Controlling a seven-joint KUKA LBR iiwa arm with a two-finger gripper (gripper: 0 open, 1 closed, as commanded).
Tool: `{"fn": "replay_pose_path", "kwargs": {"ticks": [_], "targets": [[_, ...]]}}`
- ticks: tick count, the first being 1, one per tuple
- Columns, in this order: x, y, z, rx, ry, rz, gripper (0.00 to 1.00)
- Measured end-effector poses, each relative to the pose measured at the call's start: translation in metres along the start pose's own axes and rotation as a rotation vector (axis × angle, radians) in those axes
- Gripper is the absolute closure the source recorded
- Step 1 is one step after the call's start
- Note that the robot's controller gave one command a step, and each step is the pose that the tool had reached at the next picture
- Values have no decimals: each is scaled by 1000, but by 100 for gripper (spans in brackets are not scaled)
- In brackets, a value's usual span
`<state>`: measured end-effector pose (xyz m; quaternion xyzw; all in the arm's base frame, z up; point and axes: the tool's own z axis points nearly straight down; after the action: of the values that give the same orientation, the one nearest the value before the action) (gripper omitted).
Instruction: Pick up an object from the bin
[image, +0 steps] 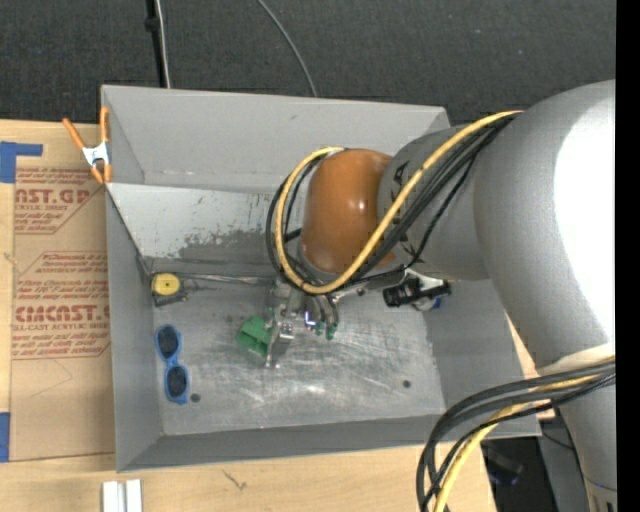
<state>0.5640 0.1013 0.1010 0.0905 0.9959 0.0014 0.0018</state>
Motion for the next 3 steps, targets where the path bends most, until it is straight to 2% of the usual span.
{"fn": "replay_pose_path", "kwargs": {"ticks": [1,2,3], "targets": [[15,-5,-5,3,4,134,0],[20,-12,27,-3,-8,238,0],[40,-5,26,-7,-17,456,0]]}}
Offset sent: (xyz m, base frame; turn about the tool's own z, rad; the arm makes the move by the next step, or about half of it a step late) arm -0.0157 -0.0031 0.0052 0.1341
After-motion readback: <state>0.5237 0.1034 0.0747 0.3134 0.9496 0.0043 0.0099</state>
